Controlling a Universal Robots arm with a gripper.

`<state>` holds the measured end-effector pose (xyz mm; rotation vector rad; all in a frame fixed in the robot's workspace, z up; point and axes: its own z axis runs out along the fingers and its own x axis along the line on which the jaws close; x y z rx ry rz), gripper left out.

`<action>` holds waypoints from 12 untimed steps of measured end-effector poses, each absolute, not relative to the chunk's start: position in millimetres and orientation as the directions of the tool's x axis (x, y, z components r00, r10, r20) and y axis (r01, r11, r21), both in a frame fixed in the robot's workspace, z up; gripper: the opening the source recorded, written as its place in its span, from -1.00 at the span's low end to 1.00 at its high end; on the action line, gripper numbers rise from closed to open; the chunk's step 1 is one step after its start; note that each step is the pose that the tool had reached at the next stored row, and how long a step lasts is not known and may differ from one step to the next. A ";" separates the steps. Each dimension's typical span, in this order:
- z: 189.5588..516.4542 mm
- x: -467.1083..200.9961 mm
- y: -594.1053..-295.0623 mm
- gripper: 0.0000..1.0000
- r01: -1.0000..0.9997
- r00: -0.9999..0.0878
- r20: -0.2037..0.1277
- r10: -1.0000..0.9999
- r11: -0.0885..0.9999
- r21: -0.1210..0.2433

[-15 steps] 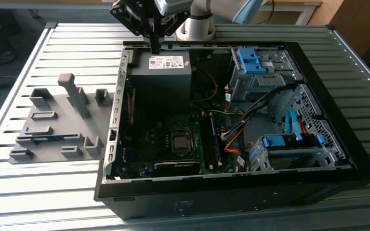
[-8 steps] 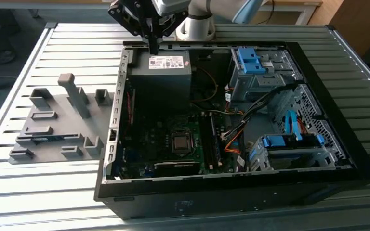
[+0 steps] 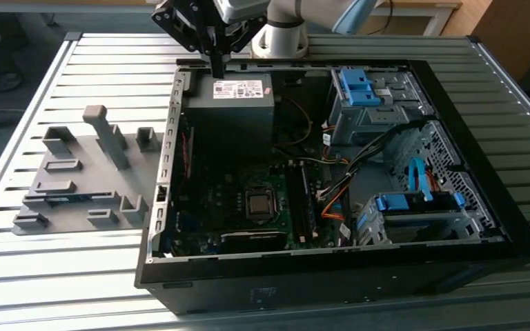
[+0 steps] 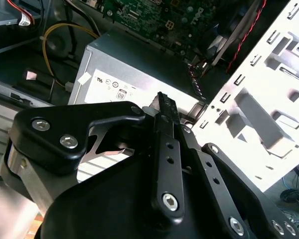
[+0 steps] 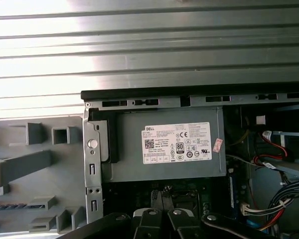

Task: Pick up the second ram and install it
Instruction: 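Reach for the second ram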

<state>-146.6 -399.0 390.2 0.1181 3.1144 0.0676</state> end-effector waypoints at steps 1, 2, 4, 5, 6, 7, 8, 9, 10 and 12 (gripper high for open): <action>390.1 -146.8 -399.0 -0.79 0.075 -0.997 -0.023 0.076 0.996 0.044; 390.0 -147.1 -399.0 -0.79 0.075 -0.997 -0.023 0.076 0.996 0.044; 390.0 -147.6 -399.0 -0.79 0.075 -0.997 -0.023 0.076 0.996 0.044; 389.9 -147.9 -399.0 -0.79 0.075 -0.997 -0.023 0.076 0.996 0.044; 389.9 -148.3 -399.0 -0.79 0.075 -0.997 -0.023 0.076 0.996 0.044; 389.8 -148.7 -399.0 -0.79 0.075 -0.997 -0.023 0.076 0.996 0.044; 389.8 -149.1 -399.0 -0.79 0.075 -0.997 -0.023 0.076 0.996 0.044; 389.8 -149.4 -399.0 -0.79 0.075 -0.997 -0.023 0.076 0.996 0.044; 389.7 -149.9 -399.0 -0.79 0.075 -0.997 -0.023 0.076 0.996 0.044; 389.5 -150.6 -399.0 -0.79 0.075 -0.997 -0.022 0.076 0.996 0.044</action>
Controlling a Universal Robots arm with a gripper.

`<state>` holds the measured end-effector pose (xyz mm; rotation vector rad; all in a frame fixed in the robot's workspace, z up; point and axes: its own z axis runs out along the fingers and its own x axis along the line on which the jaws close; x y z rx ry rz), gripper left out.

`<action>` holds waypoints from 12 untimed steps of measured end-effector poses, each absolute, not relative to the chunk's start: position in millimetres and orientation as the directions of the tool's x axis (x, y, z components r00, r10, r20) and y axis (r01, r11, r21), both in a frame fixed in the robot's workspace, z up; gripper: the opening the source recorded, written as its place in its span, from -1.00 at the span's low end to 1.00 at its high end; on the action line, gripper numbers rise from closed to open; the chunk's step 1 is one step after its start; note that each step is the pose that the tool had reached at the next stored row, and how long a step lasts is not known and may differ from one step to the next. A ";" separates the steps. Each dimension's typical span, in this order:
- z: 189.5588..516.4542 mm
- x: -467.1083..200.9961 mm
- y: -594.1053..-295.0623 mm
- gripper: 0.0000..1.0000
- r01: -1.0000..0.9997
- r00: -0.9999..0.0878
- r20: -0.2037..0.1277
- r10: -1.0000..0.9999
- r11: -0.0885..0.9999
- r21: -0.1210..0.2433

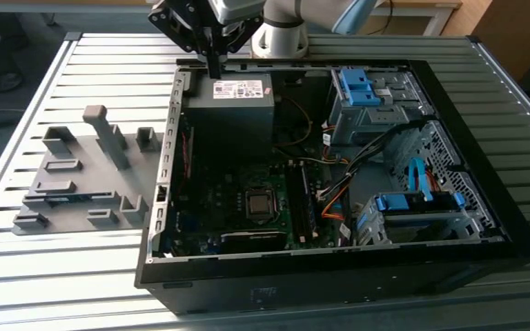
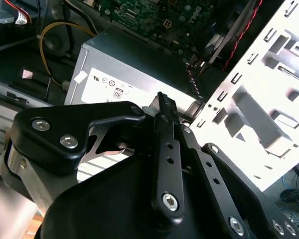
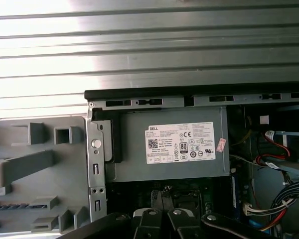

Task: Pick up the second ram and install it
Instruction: 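Reach for the second ram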

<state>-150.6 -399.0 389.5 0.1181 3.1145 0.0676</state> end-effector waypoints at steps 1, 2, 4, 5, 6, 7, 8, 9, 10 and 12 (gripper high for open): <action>389.4 -151.0 -399.0 -0.79 0.075 -0.997 -0.022 0.076 0.996 0.044; 389.4 -151.4 -399.0 -0.79 0.075 -0.997 -0.022 0.076 0.996 0.044; 389.2 -152.4 -399.0 -0.79 0.075 -0.997 -0.022 0.076 0.996 0.044; 389.2 -152.8 -399.0 -0.79 0.075 -0.997 -0.022 0.076 0.996 0.044; 389.1 -153.2 -398.9 -0.79 0.075 -0.997 -0.022 0.076 0.996 0.044; 389.0 -153.5 -398.9 -0.79 0.075 -0.997 -0.022 0.076 0.996 0.044; 389.0 -153.8 -399.0 -0.79 0.075 -0.997 -0.022 0.076 0.996 0.044; 388.9 -154.2 -399.0 -0.79 0.075 -0.997 -0.022 0.076 0.996 0.044; 388.8 -154.5 -399.0 -0.79 0.075 -0.997 -0.022 0.076 0.996 0.044; 388.7 -155.1 -399.0 -0.79 0.075 -0.997 -0.022 0.076 0.996 0.044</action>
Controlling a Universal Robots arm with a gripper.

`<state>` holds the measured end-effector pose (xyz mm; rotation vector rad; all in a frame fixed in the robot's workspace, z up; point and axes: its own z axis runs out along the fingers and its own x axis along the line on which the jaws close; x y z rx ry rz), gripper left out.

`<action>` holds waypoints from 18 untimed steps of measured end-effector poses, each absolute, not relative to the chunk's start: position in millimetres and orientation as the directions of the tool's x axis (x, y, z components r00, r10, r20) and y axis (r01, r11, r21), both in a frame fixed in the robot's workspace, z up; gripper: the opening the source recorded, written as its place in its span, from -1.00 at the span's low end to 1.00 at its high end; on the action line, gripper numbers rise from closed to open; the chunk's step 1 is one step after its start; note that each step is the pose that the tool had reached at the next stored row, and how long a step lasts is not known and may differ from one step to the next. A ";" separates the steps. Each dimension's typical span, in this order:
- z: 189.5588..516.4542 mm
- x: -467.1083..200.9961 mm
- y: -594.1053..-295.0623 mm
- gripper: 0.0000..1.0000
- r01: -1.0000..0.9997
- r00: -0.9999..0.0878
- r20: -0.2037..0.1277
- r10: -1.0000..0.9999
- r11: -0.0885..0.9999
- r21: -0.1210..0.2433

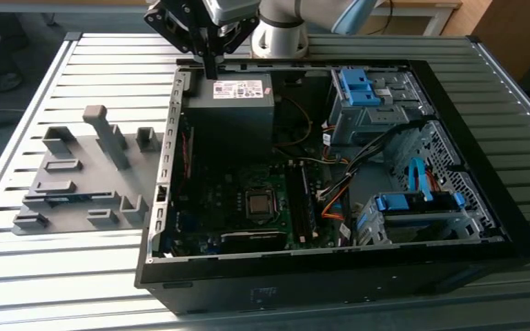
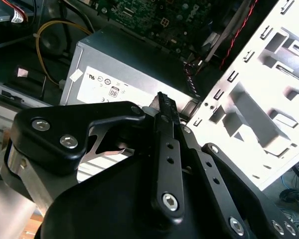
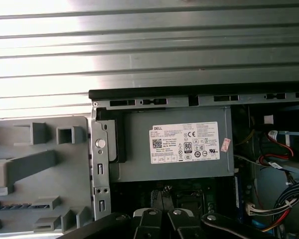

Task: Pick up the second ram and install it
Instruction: 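Reach for the second ram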

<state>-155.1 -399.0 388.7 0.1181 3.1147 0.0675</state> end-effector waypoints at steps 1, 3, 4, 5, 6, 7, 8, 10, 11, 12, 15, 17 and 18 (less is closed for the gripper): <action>388.6 -155.4 -399.0 -0.79 0.075 -0.997 -0.022 0.076 0.996 0.044; 388.4 -156.1 -399.0 -0.79 0.075 -0.997 -0.022 0.076 0.996 0.044; 388.4 -156.5 -399.0 -0.79 0.075 -0.997 -0.022 0.076 0.996 0.044; 388.3 -156.9 -399.0 -0.79 0.075 -0.997 -0.022 0.076 0.996 0.044; 388.2 -157.3 -399.0 -0.79 0.075 -0.997 -0.022 0.076 0.996 0.044; 388.2 -157.8 -399.0 -0.79 0.075 -0.997 -0.022 0.076 0.996 0.044; 388.1 -158.2 -399.0 -0.79 0.075 -0.997 -0.022 0.076 0.996 0.044; 388.0 -159.4 -399.0 -0.79 0.075 -0.997 -0.022 0.076 0.996 0.044; 388.0 -160.1 -399.0 -0.79 0.075 -0.997 -0.022 0.076 0.996 0.044; 387.9 -160.7 -399.0 -0.79 0.075 -0.997 -0.022 0.076 0.996 0.044; 387.8 -161.9 -399.0 -0.79 0.075 -0.997 -0.022 0.076 0.996 0.044; 387.7 -162.6 -399.0 -0.79 0.075 -0.997 -0.022 0.076 0.996 0.044; 387.7 -163.0 -399.0 -0.79 0.075 -0.997 -0.022 0.076 0.996 0.044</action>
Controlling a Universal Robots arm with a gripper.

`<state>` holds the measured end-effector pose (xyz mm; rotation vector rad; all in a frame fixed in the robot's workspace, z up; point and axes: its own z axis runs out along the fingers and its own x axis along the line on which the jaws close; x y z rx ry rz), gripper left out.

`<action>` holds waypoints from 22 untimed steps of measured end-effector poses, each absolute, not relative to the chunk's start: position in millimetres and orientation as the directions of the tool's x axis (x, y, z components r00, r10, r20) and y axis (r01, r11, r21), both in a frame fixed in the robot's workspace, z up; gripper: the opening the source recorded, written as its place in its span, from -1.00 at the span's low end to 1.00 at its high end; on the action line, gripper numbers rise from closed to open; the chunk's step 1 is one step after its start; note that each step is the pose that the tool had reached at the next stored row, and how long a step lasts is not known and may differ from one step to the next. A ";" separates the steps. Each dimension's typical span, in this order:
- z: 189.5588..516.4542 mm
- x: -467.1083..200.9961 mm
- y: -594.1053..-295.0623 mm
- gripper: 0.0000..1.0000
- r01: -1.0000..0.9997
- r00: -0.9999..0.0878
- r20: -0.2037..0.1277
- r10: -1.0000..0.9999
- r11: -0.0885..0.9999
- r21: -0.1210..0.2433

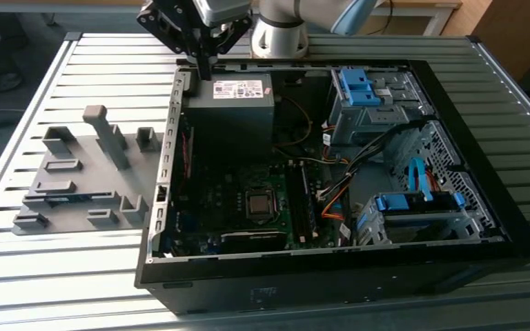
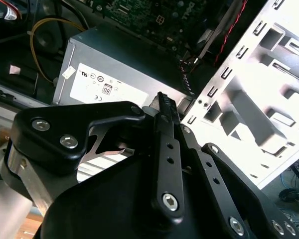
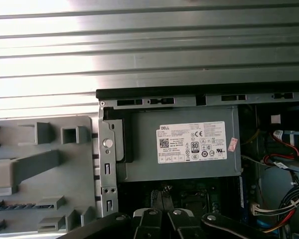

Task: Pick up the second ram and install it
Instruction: 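Reach for the second ram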

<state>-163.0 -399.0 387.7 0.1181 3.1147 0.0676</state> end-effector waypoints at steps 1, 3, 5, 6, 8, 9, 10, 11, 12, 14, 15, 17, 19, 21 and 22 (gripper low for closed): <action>387.7 -163.4 -399.0 -0.79 0.075 -0.997 -0.022 0.076 0.996 0.044; 387.6 -164.0 -399.0 -0.79 0.075 -0.997 -0.022 0.076 0.996 0.044; 387.5 -164.5 -399.0 -0.79 0.075 -0.997 -0.022 0.076 0.996 0.044; 387.5 -164.7 -399.0 -0.79 0.075 -0.997 -0.022 0.076 0.996 0.044; 387.4 -165.3 -399.0 -0.79 0.075 -0.997 -0.022 0.076 0.996 0.044; 387.3 -165.6 -399.0 -0.79 0.075 -0.997 -0.022 0.076 0.996 0.044; 387.2 -165.9 -399.0 -0.79 0.075 -0.997 -0.022 0.076 0.996 0.044; 387.2 -166.1 -399.0 -0.79 0.075 -0.997 -0.022 0.076 0.996 0.044; 387.1 -166.3 -399.0 -0.79 0.075 -0.997 -0.022 0.076 0.996 0.044; 387.0 -166.9 -399.0 -0.79 0.075 -0.997 -0.022 0.076 0.996 0.044; 386.9 -167.3 -399.0 -0.79 0.075 -0.997 -0.022 0.076 0.996 0.044; 386.8 -168.0 -399.0 -0.79 0.075 -0.997 -0.022 0.076 0.996 0.044; 386.6 -168.5 -399.0 -0.79 0.075 -0.997 -0.022 0.076 0.996 0.044; 386.5 -169.2 -399.0 -0.79 0.075 -0.997 -0.021 0.076 0.996 0.044; 386.4 -169.5 -399.0 -0.79 0.075 -0.997 -0.021 0.076 0.996 0.044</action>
